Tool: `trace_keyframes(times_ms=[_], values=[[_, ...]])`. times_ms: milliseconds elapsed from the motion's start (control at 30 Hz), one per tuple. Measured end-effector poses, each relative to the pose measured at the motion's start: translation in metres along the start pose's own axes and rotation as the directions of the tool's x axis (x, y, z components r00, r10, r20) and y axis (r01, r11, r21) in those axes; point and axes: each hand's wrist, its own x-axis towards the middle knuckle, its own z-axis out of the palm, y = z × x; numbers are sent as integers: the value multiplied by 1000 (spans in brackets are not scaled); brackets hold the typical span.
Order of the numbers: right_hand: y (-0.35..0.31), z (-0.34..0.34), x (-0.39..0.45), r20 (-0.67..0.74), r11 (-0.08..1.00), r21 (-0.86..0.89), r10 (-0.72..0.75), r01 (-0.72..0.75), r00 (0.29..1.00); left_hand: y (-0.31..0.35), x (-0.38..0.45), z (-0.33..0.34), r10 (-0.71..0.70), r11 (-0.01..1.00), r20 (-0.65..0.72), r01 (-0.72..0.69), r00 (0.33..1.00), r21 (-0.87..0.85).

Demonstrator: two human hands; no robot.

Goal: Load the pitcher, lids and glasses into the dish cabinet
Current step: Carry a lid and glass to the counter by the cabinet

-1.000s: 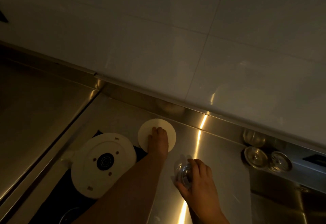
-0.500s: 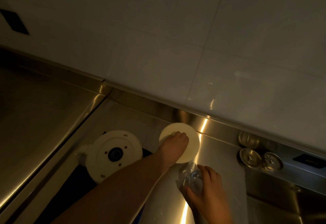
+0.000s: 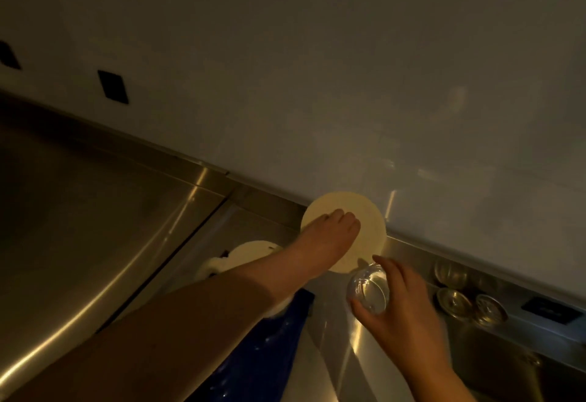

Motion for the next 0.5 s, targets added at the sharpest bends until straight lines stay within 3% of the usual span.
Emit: trace_keyframes(times_ms=[167,300,500], values=[[-77,4,9,10,993,25,-118,118,993,-54,-56,-39,-121,988,-30,123,992,88],[-155,26,14,23,979,80,-188,186,982,-113,-116,-49,-214,976,23,213,977,47],[-297,86,8,79,944,196,-284,264,956,-207,-261,-68,-369,926,70,360,927,116]])
